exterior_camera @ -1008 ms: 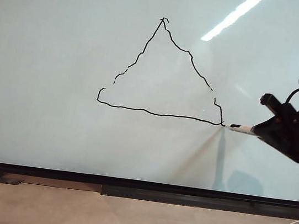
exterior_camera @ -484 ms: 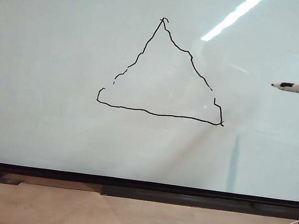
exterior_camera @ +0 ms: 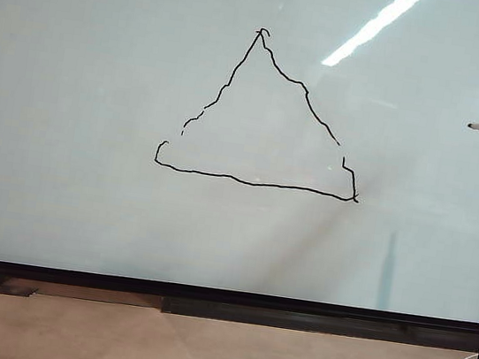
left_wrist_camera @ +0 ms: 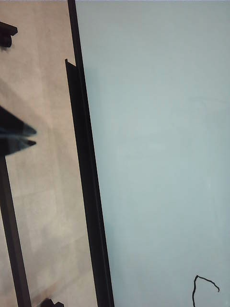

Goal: Pick up the pen on the shelf to the right of the whiteboard and draw a triangle.

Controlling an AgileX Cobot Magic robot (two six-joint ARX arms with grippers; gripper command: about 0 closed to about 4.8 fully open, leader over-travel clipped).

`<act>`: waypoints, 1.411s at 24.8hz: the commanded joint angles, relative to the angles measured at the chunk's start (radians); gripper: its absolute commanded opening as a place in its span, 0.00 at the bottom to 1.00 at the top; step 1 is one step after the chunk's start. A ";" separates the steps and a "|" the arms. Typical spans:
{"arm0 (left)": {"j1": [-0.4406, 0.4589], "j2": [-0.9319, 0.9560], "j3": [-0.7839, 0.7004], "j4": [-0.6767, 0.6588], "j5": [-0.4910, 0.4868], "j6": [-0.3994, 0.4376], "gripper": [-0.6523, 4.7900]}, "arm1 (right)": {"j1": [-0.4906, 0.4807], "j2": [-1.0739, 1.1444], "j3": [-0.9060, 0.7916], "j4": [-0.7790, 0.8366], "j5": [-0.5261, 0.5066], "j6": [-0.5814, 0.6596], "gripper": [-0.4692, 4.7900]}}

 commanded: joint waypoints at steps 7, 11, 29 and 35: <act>-0.001 0.000 0.003 -0.003 0.003 0.001 0.11 | -0.012 -0.289 -0.065 -0.270 0.143 -0.087 0.08; -0.001 0.000 0.003 -0.003 0.003 0.001 0.11 | -0.012 -0.459 -0.065 -0.452 0.193 -0.129 0.08; 0.000 0.000 0.003 -0.007 -0.001 0.001 0.11 | -0.017 -0.903 -0.059 -0.925 0.250 -0.168 0.08; 0.000 0.000 0.003 -0.007 0.000 0.001 0.11 | -0.017 -0.903 -0.059 -0.887 0.264 -0.171 0.08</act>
